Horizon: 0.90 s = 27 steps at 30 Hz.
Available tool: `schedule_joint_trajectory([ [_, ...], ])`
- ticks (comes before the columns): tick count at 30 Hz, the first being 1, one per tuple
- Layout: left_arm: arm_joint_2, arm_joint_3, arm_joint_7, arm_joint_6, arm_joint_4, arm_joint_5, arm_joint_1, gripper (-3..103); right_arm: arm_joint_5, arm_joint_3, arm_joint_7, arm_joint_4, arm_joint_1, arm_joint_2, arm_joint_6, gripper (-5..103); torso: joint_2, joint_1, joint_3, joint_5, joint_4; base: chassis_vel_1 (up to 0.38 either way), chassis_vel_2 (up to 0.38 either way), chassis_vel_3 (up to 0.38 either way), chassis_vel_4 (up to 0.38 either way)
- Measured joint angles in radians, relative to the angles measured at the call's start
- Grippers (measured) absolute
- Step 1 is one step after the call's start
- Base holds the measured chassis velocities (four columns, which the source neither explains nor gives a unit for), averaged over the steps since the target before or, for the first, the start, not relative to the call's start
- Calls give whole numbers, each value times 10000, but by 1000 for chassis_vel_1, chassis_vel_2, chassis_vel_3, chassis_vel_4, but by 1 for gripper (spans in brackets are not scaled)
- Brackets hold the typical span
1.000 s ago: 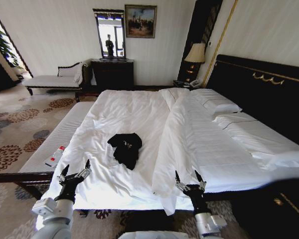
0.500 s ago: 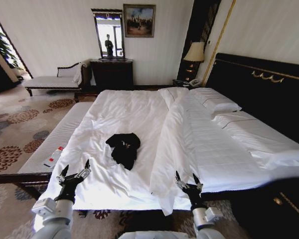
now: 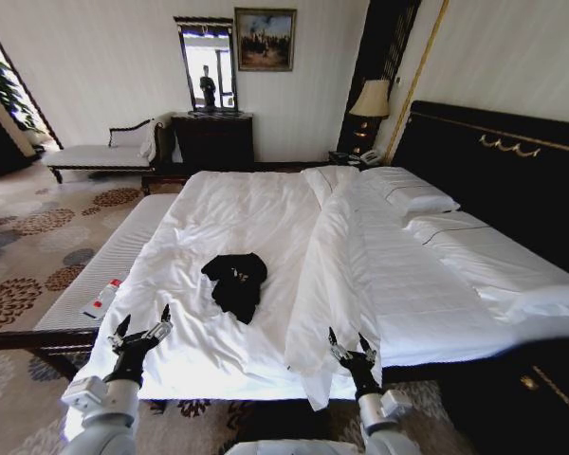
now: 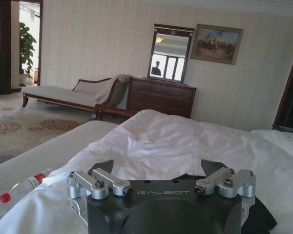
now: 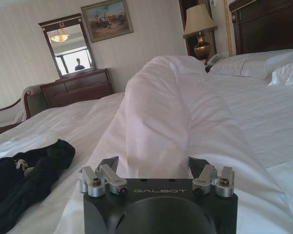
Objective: Fold the clothes on the bed.
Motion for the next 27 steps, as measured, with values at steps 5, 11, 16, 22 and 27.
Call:
schedule_joint_trajectory([
  [5,9,6,0,9,32,-11,-46,100,-3,-9,4,-51,27,0,-9,63,0,0,0,0,0,0,0,0,0],
  [11,10,1,-1,10,48,-30,-50,100,-30,-29,3,-93,55,-62,-5,41,0,0,0,0,0,0,0,0,0],
  [16,10,-8,-1,11,48,-35,-47,100,-49,-35,3,-99,61,-65,2,25,0,0,0,0,0,0,0,0,0],
  [22,10,-9,-1,11,24,-36,-43,100,-57,-35,-14,-96,46,-68,14,4,0,0,0,0,0,0,0,0,0],
  [27,-1,-8,1,11,11,-36,-20,100,-77,-19,-29,-60,5,-83,25,1,0,1,0,0,0,0,0,0,0],
])
